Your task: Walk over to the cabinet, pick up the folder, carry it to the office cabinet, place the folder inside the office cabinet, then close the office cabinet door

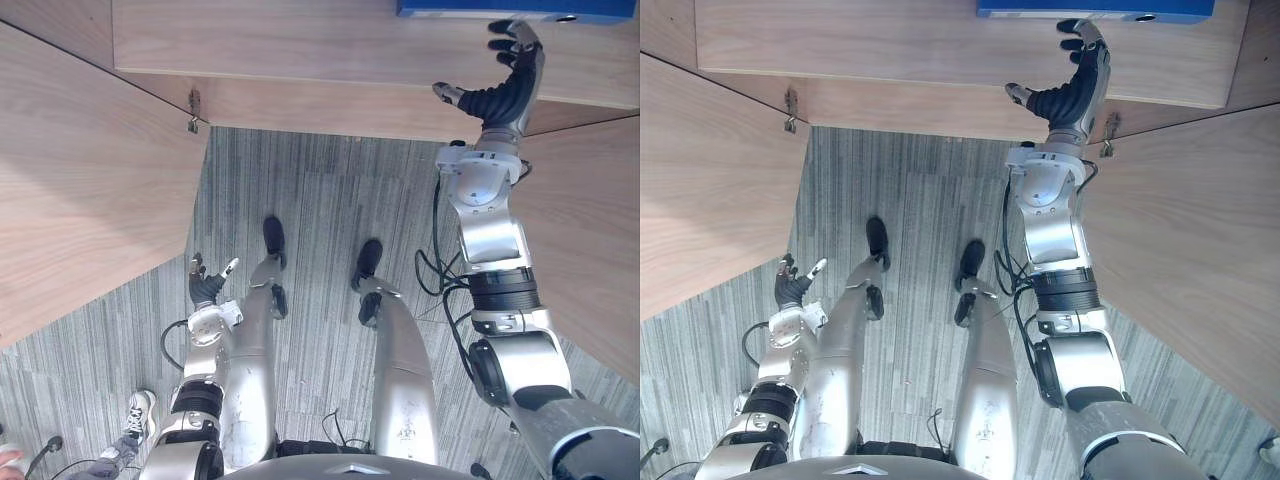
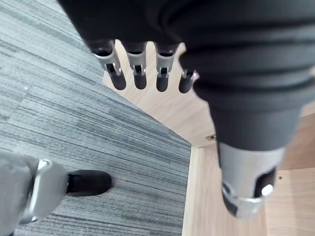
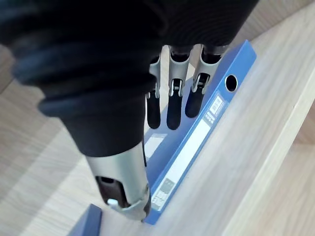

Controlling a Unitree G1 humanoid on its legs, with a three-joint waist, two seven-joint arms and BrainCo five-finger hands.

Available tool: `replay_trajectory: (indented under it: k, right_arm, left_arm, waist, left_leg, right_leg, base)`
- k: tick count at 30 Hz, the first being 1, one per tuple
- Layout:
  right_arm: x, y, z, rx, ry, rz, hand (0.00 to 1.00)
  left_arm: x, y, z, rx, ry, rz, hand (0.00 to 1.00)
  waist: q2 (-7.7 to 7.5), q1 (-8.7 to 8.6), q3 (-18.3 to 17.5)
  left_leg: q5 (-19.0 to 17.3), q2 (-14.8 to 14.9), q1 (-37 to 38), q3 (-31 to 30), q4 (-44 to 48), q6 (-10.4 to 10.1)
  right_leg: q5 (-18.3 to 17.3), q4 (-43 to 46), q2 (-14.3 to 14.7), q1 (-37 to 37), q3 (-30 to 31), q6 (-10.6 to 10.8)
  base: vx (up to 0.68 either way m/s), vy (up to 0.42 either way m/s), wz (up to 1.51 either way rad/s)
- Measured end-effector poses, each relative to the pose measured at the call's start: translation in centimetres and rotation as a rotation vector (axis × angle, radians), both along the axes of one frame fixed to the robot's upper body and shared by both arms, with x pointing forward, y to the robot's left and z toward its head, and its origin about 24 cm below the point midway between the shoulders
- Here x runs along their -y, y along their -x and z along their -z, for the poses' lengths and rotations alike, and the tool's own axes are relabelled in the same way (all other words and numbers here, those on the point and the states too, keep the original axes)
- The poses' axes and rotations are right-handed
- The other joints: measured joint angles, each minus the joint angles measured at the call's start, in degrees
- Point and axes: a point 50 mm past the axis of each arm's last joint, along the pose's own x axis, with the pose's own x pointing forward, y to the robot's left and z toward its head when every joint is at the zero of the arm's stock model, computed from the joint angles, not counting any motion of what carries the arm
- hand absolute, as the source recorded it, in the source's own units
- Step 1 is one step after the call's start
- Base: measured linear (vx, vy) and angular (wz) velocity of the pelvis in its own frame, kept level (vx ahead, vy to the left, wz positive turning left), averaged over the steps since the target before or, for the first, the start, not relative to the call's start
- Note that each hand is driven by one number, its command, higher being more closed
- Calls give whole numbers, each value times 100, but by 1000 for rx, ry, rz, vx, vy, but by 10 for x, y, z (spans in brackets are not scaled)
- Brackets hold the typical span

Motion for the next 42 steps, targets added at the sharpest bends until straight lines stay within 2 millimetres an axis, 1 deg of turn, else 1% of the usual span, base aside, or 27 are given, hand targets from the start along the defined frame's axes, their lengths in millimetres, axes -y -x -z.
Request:
replay_trajectory:
  k: [2, 6, 8, 10, 16, 20, 24, 27, 28, 30, 32, 34, 37, 38, 42]
  right_arm:
    - [2, -3, 2, -22, 24, 37, 100]
    - [7, -15, 13, -105, 49, 99, 100]
    - [8, -19, 14, -125, 61, 113, 100]
    - [8, -23, 10, -131, 68, 119, 100]
    - [15, -33, -13, -125, 135, 158, 100]
    - [20, -37, -37, -114, 200, 176, 100]
    - [19, -38, -60, -95, 263, 164, 100]
    - [19, -39, -68, -92, 292, 160, 100]
    - [16, -40, -74, -93, 320, 153, 100]
    - [15, -42, -78, -106, 335, 148, 100]
    - [15, -43, -84, -110, 354, 146, 100]
    - [11, -42, -97, -89, 366, 130, 100]
    - [9, -41, -109, -80, 393, 123, 100]
    - [10, -40, -114, -77, 394, 118, 100]
    - [17, -38, -124, -80, 383, 122, 100]
  left_arm:
    - [-3, 1, 1, -6, -5, -21, 0]
    - [-7, 2, 1, -8, -8, -35, 0]
    - [-7, 2, 1, -7, -8, -36, 0]
    - [-7, 2, 1, -7, -8, -37, 0]
    - [-9, 1, -4, 14, -15, -50, 0]
    - [-11, 1, -6, 25, -22, -55, 0]
    - [-13, 1, -6, 27, -20, -59, 0]
    - [-14, 2, -6, 32, -10, -65, 0]
    - [-15, 2, -6, 37, -8, -68, 0]
    - [-16, 2, -6, 38, -2, -72, 0]
    - [-16, 2, -7, 45, -2, -72, 0]
    - [-17, 2, -6, 44, -3, -72, 0]
    - [-17, 2, -7, 48, 6, -72, 0]
    - [-17, 2, -7, 51, 13, -72, 0]
    - [-16, 2, -10, 71, 14, -68, 0]
  waist:
    - [-34, 13, -18]
    - [-54, 20, -27]
    - [-55, 11, -27]
    - [-57, 14, -26]
    - [-62, 19, -23]
    - [-69, 9, -19]
    - [-72, -4, -17]
    - [-72, -2, -17]
    - [-72, -14, -17]
    - [-75, -16, -15]
    - [-76, -3, -15]
    - [-81, -11, -12]
    - [-85, -17, -9]
    - [-85, -21, -9]
    - [-85, -28, -9]
  left_leg:
    - [7, -2, -48, -2, 0, 9]
    - [22, -8, -168, -35, 11, 28]
    - [22, -7, -232, -55, 35, 28]
    - [22, -7, -296, -58, 65, 28]
    - [16, 5, -547, -75, 205, 36]
    - [26, 2, -745, -73, 246, 47]
    - [43, 3, -916, -73, 292, 70]
    - [43, 0, -964, -55, 285, 68]
    - [45, 1, -1006, -53, 279, 60]
    - [64, 0, -1015, -53, 238, 45]
    - [105, 0, -1018, -40, 164, 43]
    - [205, -9, -1014, 31, -1, 49]
    - [307, -19, -1014, 99, -142, 64]
    - [354, -33, -1010, 100, -218, 70]
    - [482, -72, -974, 100, -453, 29]
  right_leg:
    - [0, 41, -6, -66, 16, 0]
    - [-1, 66, -15, -173, -6, -1]
    - [-3, 82, -17, -218, -23, -4]
    - [-9, 114, -24, -286, -22, -9]
    - [-22, 230, -37, -508, -39, -19]
    - [-22, 301, -63, -709, -49, -19]
    - [-23, 367, -92, -871, -60, -19]
    - [-24, 381, -111, -924, -59, -17]
    - [-23, 383, -115, -960, -70, -18]
    - [-24, 376, -121, -971, -94, -18]
    - [-31, 367, -131, -991, -122, -25]
    - [-31, 368, -159, -1064, -126, -27]
    - [-31, 374, -185, -1133, -127, -28]
    - [-31, 374, -199, -1155, -141, -28]
    - [-37, 376, -239, -1192, -199, -37]
  base:
    - [18, -41, 0]
    - [11, -40, 2]
    - [3, -33, 3]
    - [-2, -40, 1]
    - [-8, -23, 1]
    - [0, 0, 0]
    - [-2, -7, 1]
    - [-8, -21, 2]
    - [-13, -29, 3]
    - [-12, -33, 6]
    - [-11, -49, 8]
    - [-9, -58, 8]
    - [-6, -48, 6]
    - [-7, -49, 8]
    - [-8, -50, 10]
